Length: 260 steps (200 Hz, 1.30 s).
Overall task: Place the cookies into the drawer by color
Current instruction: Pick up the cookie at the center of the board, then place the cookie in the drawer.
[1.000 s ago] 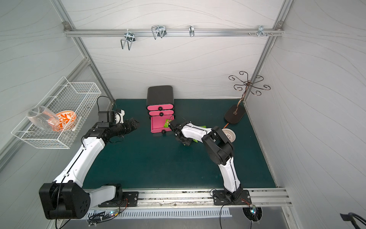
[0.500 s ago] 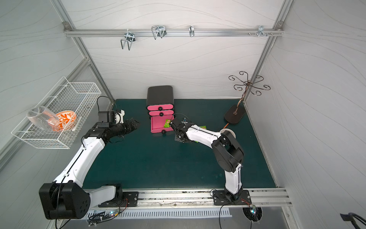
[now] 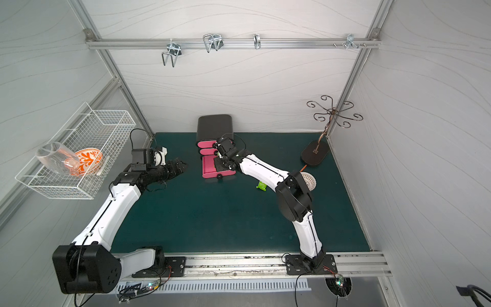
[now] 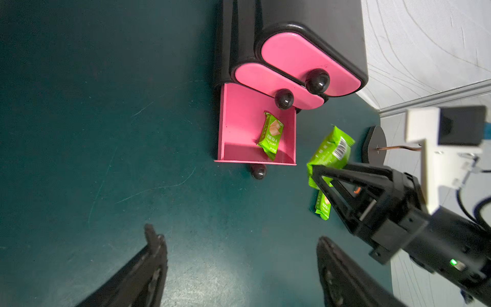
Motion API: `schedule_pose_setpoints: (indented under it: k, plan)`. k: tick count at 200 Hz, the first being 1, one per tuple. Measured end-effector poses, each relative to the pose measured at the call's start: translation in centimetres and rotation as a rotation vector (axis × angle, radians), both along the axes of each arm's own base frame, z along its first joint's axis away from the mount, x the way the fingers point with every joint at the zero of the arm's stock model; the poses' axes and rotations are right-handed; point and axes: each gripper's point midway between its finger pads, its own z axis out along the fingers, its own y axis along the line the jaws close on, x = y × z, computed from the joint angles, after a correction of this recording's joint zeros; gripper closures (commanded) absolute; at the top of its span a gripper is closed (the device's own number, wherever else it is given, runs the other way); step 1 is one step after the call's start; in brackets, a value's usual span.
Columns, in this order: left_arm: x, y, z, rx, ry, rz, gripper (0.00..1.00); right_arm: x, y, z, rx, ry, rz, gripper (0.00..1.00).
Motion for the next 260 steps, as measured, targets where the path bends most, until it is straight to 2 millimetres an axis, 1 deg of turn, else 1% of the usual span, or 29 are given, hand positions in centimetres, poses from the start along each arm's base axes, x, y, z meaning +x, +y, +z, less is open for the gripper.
schedule_pose_setpoints:
  k: [30, 44, 57, 84, 93, 129, 138, 167, 185, 201, 214, 234, 260]
  plan:
    - [0.0, 0.0, 0.0, 0.002, 0.000, 0.002, 0.11, 1.3, 0.8, -3.1, -0.023, 0.032, -0.002, 0.66]
    - [0.0, 0.1, 0.0, 0.002, 0.000, 0.002, 0.11, 1.6, 1.0, -4.1, -0.027, 0.041, -0.005, 0.65]
    - [0.0, 0.1, 0.0, 0.003, 0.000, 0.003, 0.11, 2.0, 1.5, -4.6, -0.023, 0.043, -0.009, 0.65]
    - [0.0, 0.1, 0.0, 0.004, 0.001, 0.004, 0.11, 3.0, 2.6, -5.0, 0.001, 0.042, -0.015, 0.64]
    - [0.0, 0.1, 0.0, 0.005, 0.001, 0.004, 0.11, 3.2, 3.0, -5.1, 0.009, 0.040, -0.017, 0.62]
    - [0.0, 0.1, 0.0, 0.005, 0.001, 0.004, 0.11, 3.8, 3.7, -4.5, 0.034, 0.030, -0.018, 0.40]
    - [0.0, 0.1, 0.0, 0.005, 0.001, 0.004, 0.11, 3.8, 3.7, -4.5, 0.034, 0.029, -0.019, 0.37]
    - [0.0, 0.1, 0.0, 0.005, 0.000, 0.004, 0.11, 3.6, 3.5, -4.9, 0.027, 0.034, -0.021, 0.37]
    - [0.0, 0.1, 0.0, 0.005, 0.000, 0.004, 0.11, 2.9, 2.9, -5.0, 0.017, 0.045, -0.019, 0.37]
    - [0.0, 0.1, 0.0, 0.005, 0.001, 0.004, 0.11, 1.9, 1.9, -4.5, 0.005, 0.056, -0.019, 0.37]
    - [0.0, 0.1, 0.0, 0.005, 0.001, 0.005, 0.11, 0.8, 0.9, -3.5, 0.002, 0.058, -0.017, 0.36]
    - [0.0, 0.1, -0.1, 0.004, 0.002, 0.004, 0.11, -1.2, -1.4, -0.7, 0.009, 0.040, -0.022, 0.37]
    - [0.0, -0.5, -0.3, 0.024, -0.003, -0.013, 0.13, -4.8, -5.8, 3.8, 0.054, -0.003, -0.031, 0.36]
